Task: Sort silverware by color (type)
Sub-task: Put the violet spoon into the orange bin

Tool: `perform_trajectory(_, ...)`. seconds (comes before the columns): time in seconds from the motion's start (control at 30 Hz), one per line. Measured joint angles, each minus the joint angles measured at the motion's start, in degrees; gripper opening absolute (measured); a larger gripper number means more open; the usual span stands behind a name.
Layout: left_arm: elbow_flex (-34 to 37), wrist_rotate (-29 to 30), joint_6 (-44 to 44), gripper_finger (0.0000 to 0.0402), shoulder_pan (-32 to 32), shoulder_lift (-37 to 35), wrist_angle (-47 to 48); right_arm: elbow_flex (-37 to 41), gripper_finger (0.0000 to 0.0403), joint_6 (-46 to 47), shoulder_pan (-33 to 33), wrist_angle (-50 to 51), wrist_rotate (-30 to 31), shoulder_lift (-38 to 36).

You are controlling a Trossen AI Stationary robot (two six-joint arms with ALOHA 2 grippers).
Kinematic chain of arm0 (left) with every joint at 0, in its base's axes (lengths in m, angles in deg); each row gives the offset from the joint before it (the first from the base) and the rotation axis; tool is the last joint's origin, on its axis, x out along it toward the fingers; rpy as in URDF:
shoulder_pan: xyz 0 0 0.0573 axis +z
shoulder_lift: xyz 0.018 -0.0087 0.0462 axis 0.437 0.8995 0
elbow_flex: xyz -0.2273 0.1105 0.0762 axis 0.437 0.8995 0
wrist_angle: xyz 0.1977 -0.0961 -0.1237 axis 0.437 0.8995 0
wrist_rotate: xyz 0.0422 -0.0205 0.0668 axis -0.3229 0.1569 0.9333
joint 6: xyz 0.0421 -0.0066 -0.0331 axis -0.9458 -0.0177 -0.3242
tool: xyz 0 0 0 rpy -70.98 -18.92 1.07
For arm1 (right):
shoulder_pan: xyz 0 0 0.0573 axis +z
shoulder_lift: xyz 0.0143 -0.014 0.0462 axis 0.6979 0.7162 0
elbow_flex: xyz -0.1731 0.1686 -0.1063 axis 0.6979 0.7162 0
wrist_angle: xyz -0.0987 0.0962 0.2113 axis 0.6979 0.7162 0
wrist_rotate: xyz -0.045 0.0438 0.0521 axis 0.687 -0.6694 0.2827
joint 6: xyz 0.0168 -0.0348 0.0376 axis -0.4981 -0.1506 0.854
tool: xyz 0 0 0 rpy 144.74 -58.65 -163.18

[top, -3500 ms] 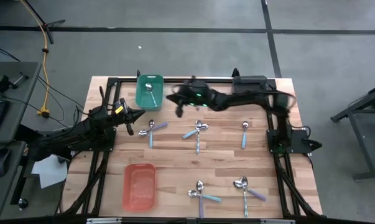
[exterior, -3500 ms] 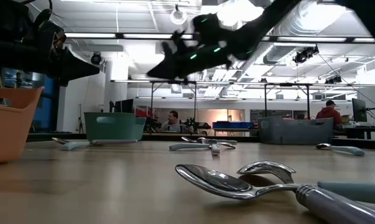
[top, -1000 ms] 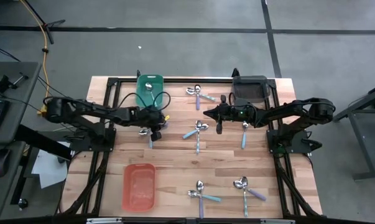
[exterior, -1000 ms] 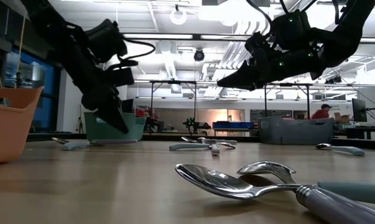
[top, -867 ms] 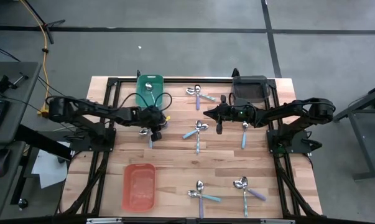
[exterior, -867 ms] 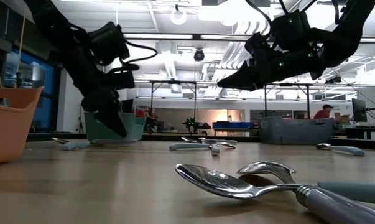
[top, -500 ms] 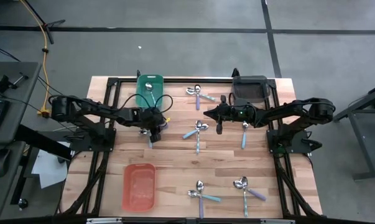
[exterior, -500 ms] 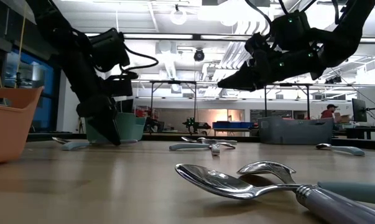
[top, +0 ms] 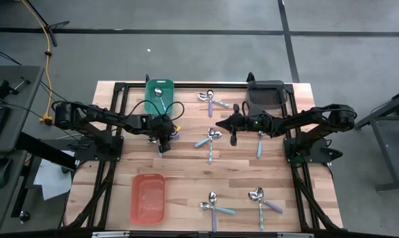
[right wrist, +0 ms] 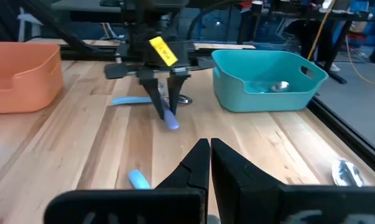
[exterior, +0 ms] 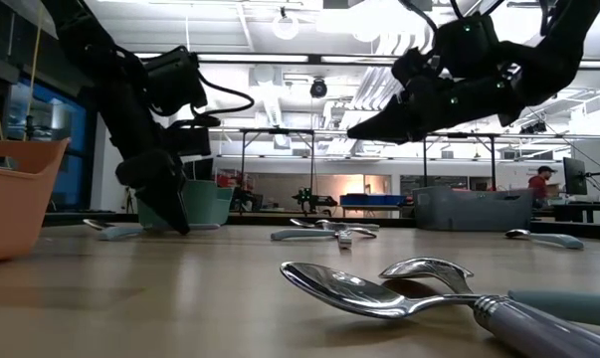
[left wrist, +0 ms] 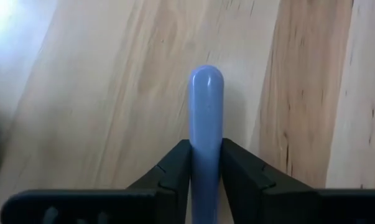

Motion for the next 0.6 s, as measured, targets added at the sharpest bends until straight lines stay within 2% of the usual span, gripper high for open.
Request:
perform_trajectory(0.33,-0.62,0.3,-1.33,0.0053,-0.04,-0.01,1.02,0.0,0.0,-0.08,0.34,0.0,0.0,0.0)
perform_trajectory(0.6,-7.92,0.5,-1.94,0.0051,-0.21,-0.58,10.74,-0.02,0.0,0.09,0.34,0.53,0.02,0.0)
